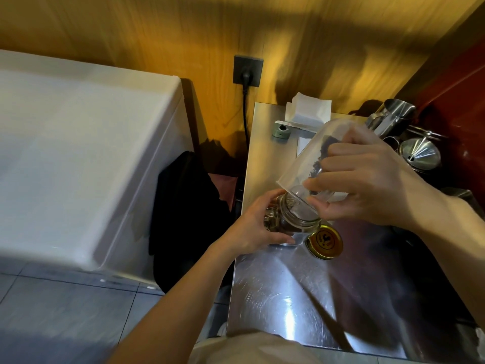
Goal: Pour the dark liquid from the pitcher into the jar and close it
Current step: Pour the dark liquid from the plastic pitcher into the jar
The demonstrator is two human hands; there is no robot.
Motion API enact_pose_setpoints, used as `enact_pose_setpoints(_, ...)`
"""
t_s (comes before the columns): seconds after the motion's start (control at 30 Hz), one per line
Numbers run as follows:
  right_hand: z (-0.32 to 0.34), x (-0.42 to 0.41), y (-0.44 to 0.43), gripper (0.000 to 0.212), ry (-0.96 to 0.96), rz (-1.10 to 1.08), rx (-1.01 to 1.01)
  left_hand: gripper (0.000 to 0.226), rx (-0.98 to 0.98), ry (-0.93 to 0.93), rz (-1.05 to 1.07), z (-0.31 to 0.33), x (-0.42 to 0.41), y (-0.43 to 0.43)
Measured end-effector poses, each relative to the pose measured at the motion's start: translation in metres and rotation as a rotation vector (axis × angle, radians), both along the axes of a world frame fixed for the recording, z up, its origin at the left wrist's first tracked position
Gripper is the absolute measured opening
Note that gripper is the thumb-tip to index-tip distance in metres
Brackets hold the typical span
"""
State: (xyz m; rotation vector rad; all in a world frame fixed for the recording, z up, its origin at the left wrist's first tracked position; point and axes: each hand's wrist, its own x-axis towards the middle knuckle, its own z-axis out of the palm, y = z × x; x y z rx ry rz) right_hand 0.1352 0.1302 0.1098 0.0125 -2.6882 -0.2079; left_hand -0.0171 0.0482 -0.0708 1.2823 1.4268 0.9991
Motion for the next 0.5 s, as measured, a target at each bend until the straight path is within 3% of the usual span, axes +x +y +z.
enact_pose_setpoints(0.5, -0.0026, 0.0055, -0.0033, 0.026, -0.006, -0.014, -0.004, 0.099, 0.005, -0.002, 0.012, -0.0008, 0.0003, -0.0004)
